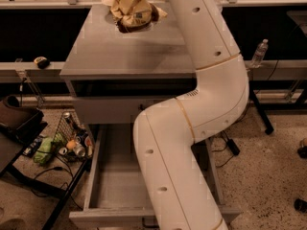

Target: Place brown chip bag into middle drawer

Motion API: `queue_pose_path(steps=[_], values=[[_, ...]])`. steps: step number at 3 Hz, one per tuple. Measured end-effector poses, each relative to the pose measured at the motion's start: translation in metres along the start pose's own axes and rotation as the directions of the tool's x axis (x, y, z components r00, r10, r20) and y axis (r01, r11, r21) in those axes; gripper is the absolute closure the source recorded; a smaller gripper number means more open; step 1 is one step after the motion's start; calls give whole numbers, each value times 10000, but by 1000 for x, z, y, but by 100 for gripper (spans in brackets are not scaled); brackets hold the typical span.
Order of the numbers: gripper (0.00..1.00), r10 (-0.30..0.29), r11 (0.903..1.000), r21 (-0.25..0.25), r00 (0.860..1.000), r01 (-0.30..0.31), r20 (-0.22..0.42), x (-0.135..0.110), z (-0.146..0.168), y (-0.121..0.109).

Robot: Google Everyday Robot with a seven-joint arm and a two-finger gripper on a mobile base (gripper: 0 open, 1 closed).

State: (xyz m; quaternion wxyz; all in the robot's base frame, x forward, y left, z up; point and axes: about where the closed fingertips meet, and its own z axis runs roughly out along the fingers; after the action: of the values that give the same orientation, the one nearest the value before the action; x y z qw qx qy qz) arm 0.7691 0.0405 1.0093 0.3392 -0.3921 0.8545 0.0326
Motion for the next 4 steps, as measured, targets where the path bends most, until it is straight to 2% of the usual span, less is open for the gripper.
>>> queue_pose_path(steps=[1, 2, 3, 4], values=[[100, 586, 9958, -656, 9953, -637, -765, 7, -15, 11], [100, 1238, 9831, -1163, 9815, -1414, -1463, 17, -27, 19], [100, 2441, 9367, -2041, 9486, -2844, -2015, 32, -50, 33], [100, 3435, 8774, -2584, 9052, -4043, -2501, 42, -75, 45]])
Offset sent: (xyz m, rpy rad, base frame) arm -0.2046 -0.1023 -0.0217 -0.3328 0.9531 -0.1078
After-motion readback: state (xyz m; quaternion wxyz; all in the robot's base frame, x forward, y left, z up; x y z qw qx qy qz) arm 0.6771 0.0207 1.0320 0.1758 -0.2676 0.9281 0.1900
